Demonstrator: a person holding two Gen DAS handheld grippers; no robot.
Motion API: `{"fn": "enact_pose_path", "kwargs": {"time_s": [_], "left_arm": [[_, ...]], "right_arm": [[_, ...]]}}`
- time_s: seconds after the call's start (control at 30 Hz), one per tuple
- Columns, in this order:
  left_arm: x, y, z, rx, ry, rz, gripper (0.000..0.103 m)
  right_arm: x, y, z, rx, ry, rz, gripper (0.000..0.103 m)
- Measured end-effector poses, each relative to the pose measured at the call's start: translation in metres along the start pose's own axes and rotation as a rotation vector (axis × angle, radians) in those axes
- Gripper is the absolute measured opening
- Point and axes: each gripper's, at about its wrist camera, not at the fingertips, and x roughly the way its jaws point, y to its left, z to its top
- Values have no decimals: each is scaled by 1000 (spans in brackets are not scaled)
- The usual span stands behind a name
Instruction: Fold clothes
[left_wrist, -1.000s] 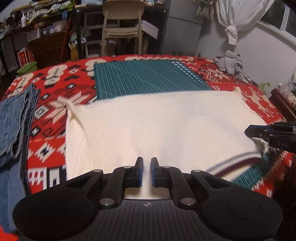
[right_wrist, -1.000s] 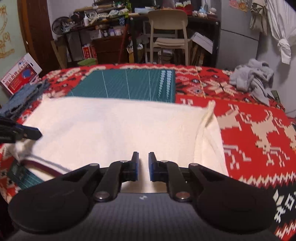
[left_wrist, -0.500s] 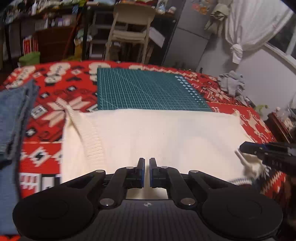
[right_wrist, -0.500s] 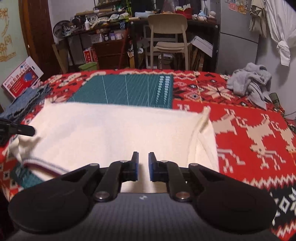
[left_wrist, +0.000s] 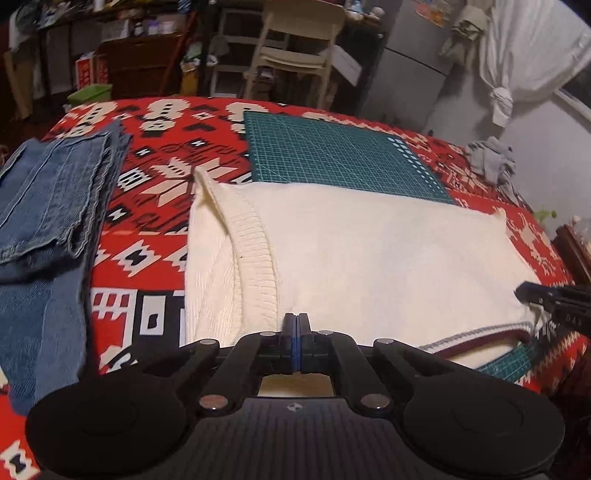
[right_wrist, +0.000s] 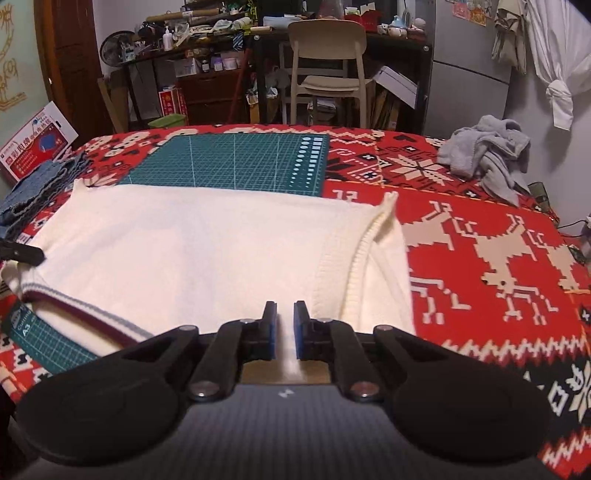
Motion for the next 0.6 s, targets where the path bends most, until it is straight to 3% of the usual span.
{"fn": "enact_pose_path", "kwargs": {"time_s": [0.27,0.4,0.6], "left_arm": [[7,-15,23,-76,-91,-73,3],[35,-6,27,-180,-49,-114,3],[24,22,14,-247,-58,-72,3]], "right_arm": [[-7,6,17,47,-58,17,12],[12,9,25,95,-62,38,12],[24,-10,15,152,-48,14,7]]}}
